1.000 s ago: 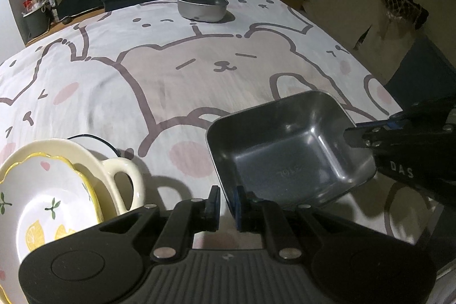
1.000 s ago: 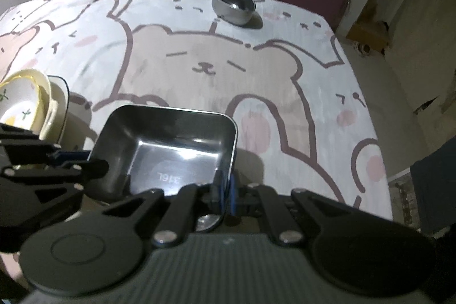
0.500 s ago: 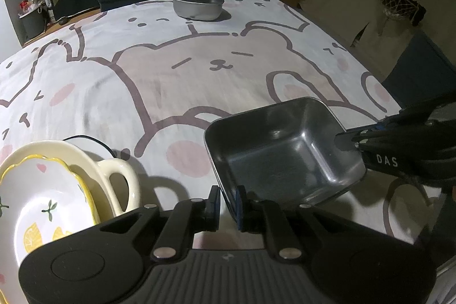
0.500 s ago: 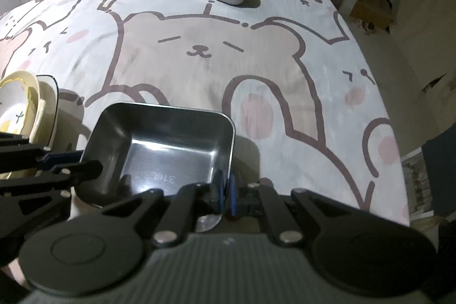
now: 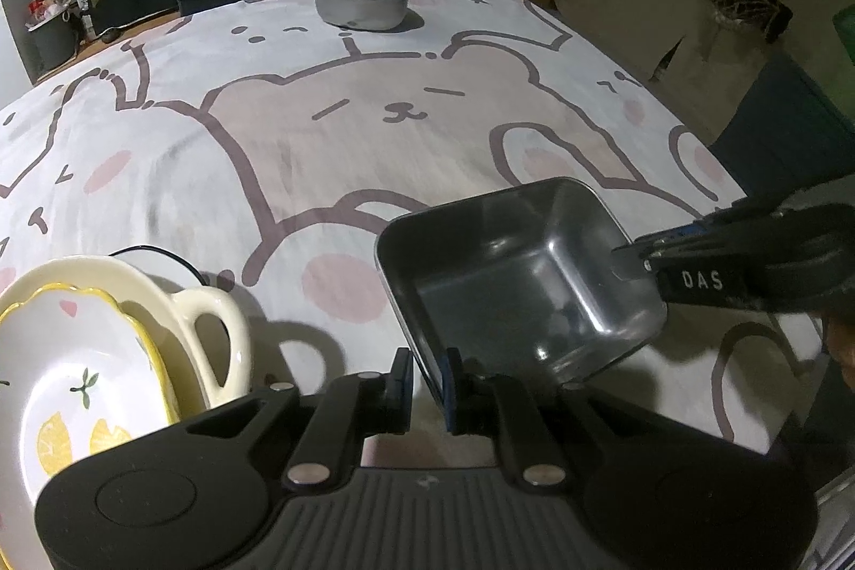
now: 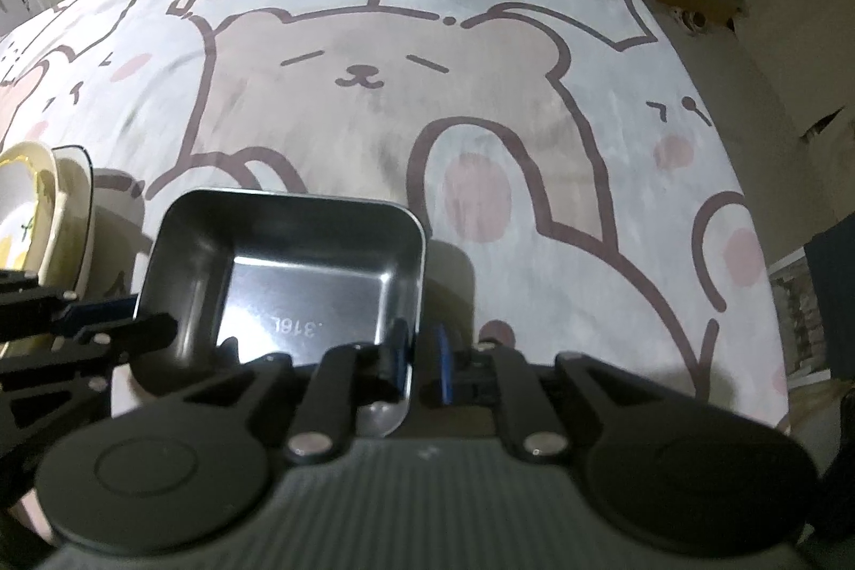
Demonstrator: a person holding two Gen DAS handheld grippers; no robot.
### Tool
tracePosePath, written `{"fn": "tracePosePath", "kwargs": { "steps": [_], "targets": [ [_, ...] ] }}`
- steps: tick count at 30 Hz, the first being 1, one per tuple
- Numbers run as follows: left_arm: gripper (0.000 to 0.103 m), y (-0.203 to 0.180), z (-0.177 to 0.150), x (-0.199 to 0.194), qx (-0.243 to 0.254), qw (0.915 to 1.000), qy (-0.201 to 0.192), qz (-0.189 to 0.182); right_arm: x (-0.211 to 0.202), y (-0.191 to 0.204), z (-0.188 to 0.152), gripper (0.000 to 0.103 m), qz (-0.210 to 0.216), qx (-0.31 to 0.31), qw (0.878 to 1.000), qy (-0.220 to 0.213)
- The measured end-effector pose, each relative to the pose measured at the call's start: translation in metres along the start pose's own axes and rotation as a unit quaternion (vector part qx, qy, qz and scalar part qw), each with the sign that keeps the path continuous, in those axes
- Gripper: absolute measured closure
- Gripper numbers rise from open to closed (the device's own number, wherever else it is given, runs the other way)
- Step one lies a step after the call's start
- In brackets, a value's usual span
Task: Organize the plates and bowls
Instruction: 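Lower the second steel tray with both grippers beside the bowl stack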
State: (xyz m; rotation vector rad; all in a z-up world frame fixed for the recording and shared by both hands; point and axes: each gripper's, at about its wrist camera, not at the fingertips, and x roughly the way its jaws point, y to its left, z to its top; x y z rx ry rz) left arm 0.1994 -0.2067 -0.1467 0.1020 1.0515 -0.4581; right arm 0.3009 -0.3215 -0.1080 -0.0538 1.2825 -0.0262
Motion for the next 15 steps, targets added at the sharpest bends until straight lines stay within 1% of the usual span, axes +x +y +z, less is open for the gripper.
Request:
{"fn": "tracePosePath", "kwargs": {
  "steps": [6, 15],
  "targets": [
    [0.088, -0.0011, -0.0011, -0.0008, 0.001, 1.0, 0.0, -0.003, 0.0006, -0.0016, 0.0002, 0.09, -0.003, 0.009, 1.0, -0.004],
    [0.088, 0.0001, -0.0004, -0.001, -0.003, 1.0, 0.002, -0.006, 0.0003, -0.0023, -0.0008, 0.083, -0.003, 0.015, 1.0, -0.004]
  ]
}}
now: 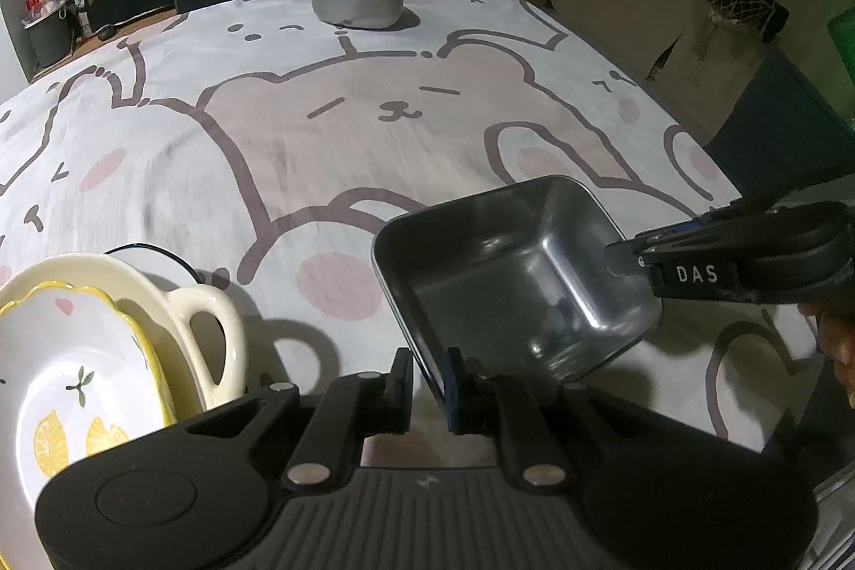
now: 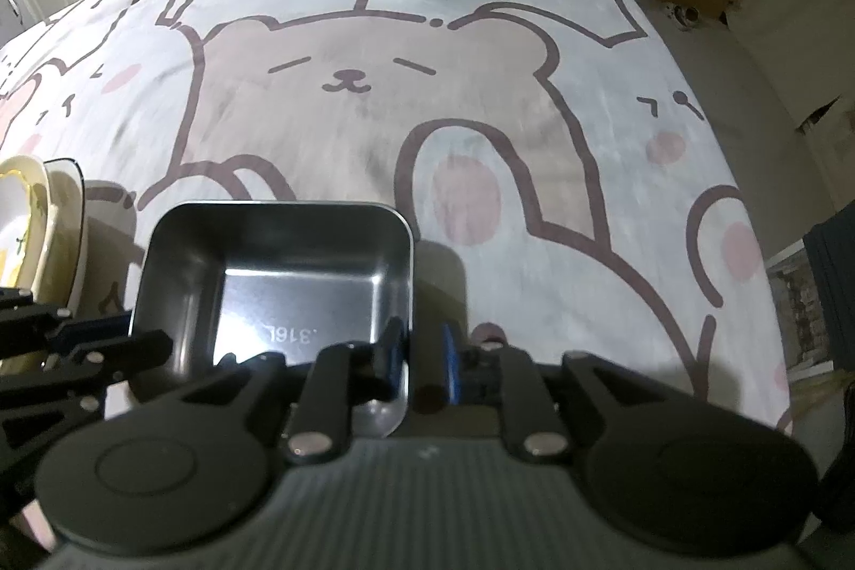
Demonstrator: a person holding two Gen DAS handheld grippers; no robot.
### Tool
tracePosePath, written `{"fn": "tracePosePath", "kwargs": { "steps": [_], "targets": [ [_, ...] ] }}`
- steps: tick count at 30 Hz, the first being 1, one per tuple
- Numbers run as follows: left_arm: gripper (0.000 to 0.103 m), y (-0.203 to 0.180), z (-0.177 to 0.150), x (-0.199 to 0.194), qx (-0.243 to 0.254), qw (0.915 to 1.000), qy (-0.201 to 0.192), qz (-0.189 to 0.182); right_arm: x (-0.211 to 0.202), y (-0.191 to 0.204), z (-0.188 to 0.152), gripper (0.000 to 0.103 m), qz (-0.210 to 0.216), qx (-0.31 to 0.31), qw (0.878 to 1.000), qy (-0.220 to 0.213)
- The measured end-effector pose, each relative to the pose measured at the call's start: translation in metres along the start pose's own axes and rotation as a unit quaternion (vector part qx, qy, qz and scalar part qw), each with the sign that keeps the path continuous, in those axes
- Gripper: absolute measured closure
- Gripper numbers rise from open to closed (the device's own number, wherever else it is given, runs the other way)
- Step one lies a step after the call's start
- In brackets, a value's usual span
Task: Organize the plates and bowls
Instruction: 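Lower the second steel tray with both grippers beside the bowl stack, then open both grippers and lift them off the steel tray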
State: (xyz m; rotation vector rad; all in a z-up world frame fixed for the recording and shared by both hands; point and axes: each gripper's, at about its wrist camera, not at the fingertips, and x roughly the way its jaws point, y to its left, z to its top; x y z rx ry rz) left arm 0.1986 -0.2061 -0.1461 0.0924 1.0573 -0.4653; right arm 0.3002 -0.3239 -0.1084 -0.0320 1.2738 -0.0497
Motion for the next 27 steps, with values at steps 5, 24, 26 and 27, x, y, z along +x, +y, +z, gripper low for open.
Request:
{"fn": "tracePosePath", "kwargs": {
  "steps": [5, 24, 26, 27],
  "targets": [
    [0.088, 0.002, 0.0, 0.0, -0.008, 1.0, 0.003, -0.002, 0.0, -0.003, -0.001, 0.078, 0.002, 0.005, 1.0, 0.001],
    [0.044, -0.001, 0.005, -0.002, -0.033, 0.9994, 0.003, -0.008, -0.014, -0.005, -0.011, 0.055, 0.023, -0.018, 0.999, -0.025],
    [0.034, 0.0, 0.004, -0.003, -0.035, 0.9993, 0.0, -0.007, -0.016, -0.008, -0.013, 0.049, 0.02, -0.016, 0.999, -0.028],
    [0.03, 0.0, 0.004, -0.004, -0.036, 0.9993, -0.002, -0.007, -0.017, -0.009, -0.013, 0.045, 0.02, -0.016, 0.999, -0.03]
  ]
}}
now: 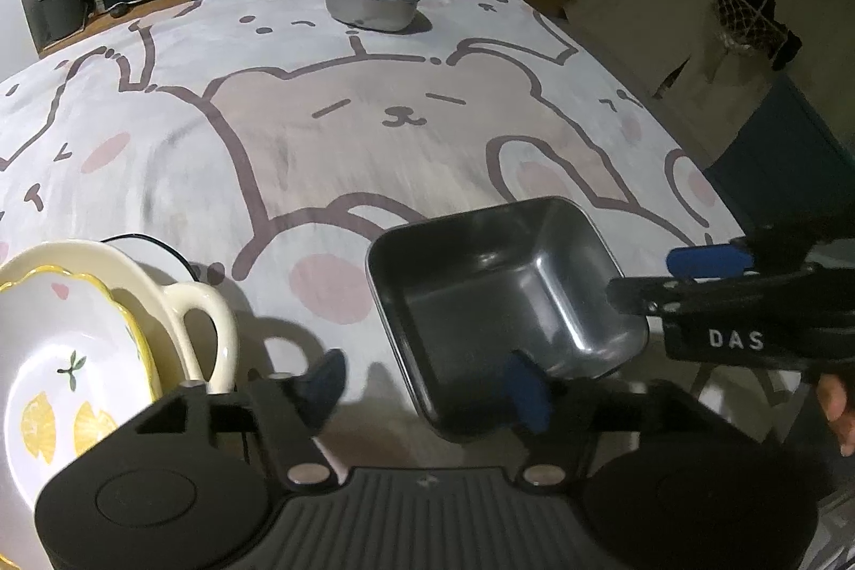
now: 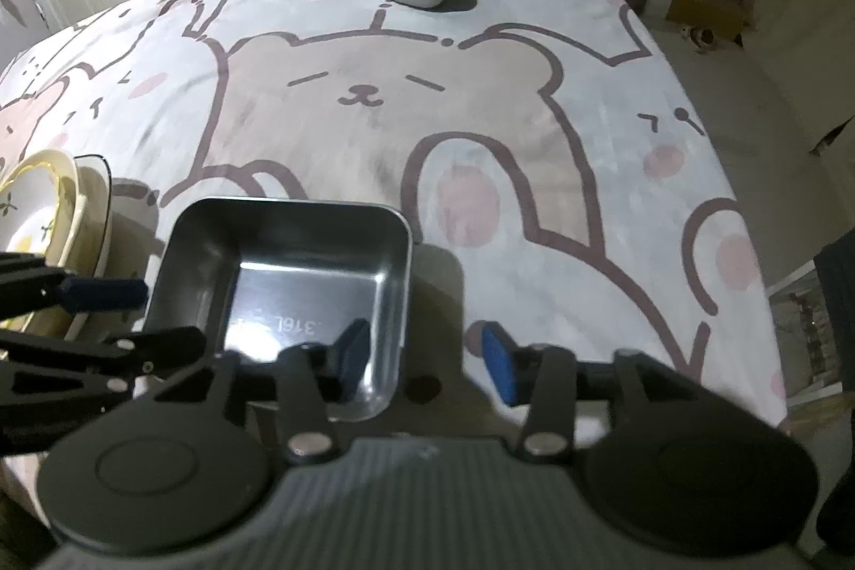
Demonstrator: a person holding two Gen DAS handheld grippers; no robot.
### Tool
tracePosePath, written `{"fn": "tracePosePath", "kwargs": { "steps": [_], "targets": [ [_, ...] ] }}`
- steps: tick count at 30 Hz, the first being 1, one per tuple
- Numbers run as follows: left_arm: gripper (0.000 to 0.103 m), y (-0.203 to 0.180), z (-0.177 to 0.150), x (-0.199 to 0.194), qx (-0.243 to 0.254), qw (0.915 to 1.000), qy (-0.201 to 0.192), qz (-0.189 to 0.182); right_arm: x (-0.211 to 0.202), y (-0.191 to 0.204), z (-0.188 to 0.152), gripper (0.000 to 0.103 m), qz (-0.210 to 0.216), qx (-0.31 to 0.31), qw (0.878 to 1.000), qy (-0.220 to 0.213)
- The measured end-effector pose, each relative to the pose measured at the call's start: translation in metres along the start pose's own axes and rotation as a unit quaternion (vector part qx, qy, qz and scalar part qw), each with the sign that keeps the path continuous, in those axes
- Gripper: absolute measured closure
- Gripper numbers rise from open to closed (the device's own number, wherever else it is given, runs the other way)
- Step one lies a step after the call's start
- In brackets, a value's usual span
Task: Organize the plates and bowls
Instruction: 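Open both grippers and lift them off the steel tray, then move both grippers to the small round steel bowl on the table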
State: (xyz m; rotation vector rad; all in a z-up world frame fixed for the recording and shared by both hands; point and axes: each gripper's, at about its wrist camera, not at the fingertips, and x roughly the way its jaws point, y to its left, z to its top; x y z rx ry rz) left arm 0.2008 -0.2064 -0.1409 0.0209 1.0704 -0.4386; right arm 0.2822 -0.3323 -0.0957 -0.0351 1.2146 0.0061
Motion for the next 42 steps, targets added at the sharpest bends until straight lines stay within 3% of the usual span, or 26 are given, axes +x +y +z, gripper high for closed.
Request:
{"fn": "tracePosePath", "kwargs": {
  "steps": [4, 8, 13, 26, 36, 42],
  "targets": [
    [0.024, 0.0, 0.001, -0.001, 0.001, 1.0, -0.003, 0.004, -0.004, -0.005, -0.003, 0.034, 0.004, -0.001, 1.0, -0.01],
    [0.011, 0.0, 0.002, -0.005, 0.002, 0.9999, -0.012, 0.008, -0.009, -0.009, -0.007, 0.025, 0.0, -0.004, 1.0, -0.02],
    [0.0, -0.002, 0.005, -0.013, 0.005, 0.9996, -0.026, 0.01, -0.022, -0.016, -0.013, 0.001, 0.013, -0.001, 0.999, -0.043],
    [0.0, 0.007, 0.038, -0.055, 0.003, 0.9943, -0.104, 0.023, -0.066, -0.049, -0.014, 0.0, 0.013, 0.055, 0.986, -0.157],
    [0.0, 0.034, 0.102, -0.051, -0.029, 0.9855, -0.152, 0.069, -0.063, -0.068, 0.044, 0.0, 0.002, 0.087, 0.972, -0.219],
    [0.0, 0.038, 0.147, -0.021, 0.011, 0.9817, -0.152, 0.114, -0.038, -0.075, 0.087, 0.0, -0.003, 0.077, 0.971, -0.227]
  ]
}}
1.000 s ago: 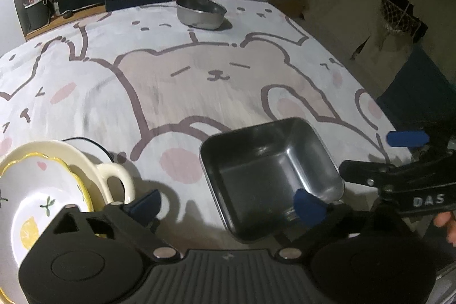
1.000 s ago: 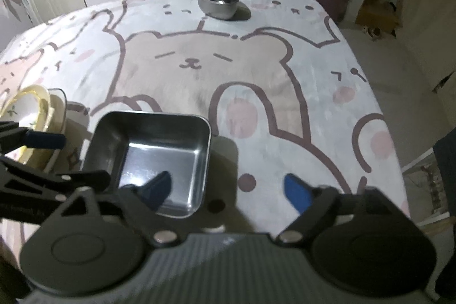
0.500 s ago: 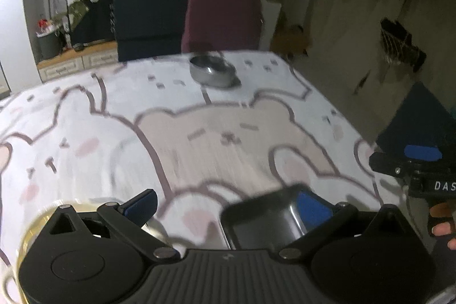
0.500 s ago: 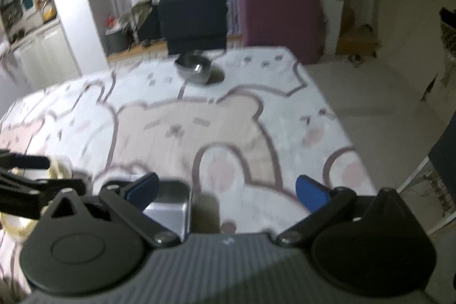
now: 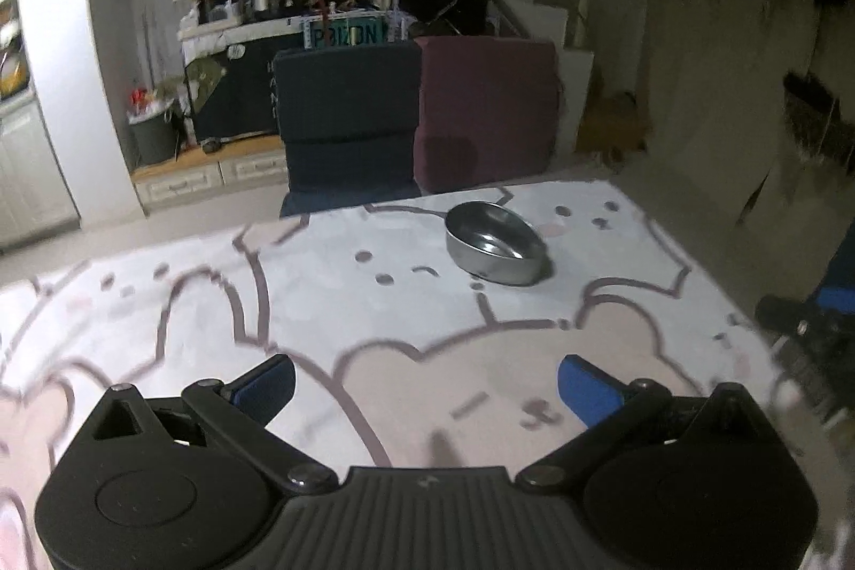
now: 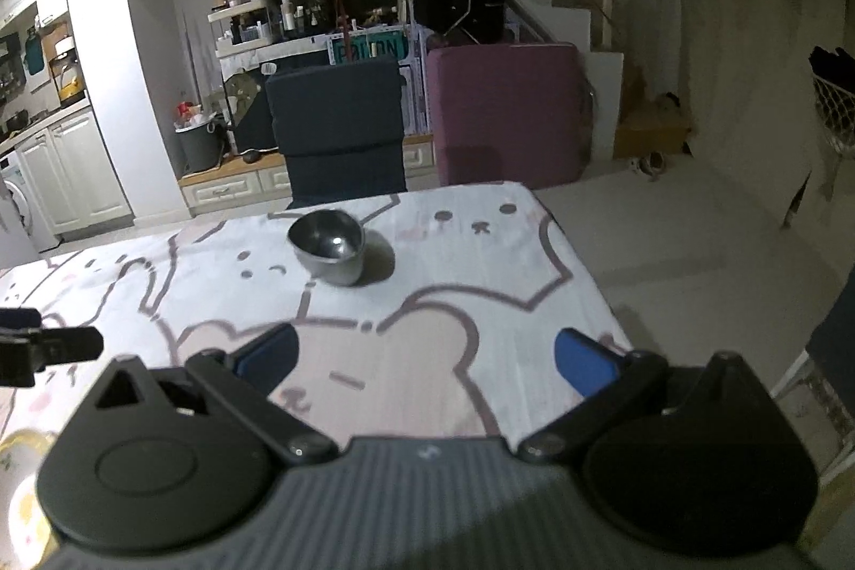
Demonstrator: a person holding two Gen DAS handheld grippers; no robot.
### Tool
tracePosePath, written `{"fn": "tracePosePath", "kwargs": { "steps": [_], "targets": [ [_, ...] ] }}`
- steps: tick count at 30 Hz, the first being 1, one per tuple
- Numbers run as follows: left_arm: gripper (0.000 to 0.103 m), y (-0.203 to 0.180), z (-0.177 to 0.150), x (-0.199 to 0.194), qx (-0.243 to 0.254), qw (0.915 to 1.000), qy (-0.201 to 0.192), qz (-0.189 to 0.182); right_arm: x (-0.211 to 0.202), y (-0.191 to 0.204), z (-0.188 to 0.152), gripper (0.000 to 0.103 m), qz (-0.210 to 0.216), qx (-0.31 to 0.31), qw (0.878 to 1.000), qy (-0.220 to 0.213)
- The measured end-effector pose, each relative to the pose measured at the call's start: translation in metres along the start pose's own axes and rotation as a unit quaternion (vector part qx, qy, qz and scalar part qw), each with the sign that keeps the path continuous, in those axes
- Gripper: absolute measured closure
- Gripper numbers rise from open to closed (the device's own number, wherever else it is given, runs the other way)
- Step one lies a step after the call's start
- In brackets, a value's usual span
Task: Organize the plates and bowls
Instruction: 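Move both grippers to the small round steel bowl on the table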
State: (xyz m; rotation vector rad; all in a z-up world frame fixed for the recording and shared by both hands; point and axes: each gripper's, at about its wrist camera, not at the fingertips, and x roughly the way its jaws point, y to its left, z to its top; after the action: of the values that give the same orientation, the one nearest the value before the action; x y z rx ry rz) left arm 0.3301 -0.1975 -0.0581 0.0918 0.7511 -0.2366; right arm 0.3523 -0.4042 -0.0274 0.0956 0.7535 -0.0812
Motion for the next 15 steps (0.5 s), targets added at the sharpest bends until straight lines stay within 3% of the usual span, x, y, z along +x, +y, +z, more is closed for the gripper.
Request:
{"fn": "tracePosePath", "kwargs": {
  "steps": [3, 10, 15],
  "targets": [
    [0.0, 0.0, 0.013, 0.026, 0.023, 0.9995, 0.009, -0.018, 0.026, -0.004, 0.01, 0.0, 0.001, 0.002, 1.0, 0.006],
    [0.0, -0.001, 0.05, 0.09, 0.033, 0.9982, -0.01, -0.05, 0.099, -0.011, 0.035, 0.0, -0.005, -0.006, 1.0, 0.02],
    [0.003, 0.001, 0.079, 0.142, 0.03, 0.9966, 0.0, -0.077, 0.154, -0.011, 0.049, 0.0, 0.015, 0.001, 1.0, 0.023]
  ]
}}
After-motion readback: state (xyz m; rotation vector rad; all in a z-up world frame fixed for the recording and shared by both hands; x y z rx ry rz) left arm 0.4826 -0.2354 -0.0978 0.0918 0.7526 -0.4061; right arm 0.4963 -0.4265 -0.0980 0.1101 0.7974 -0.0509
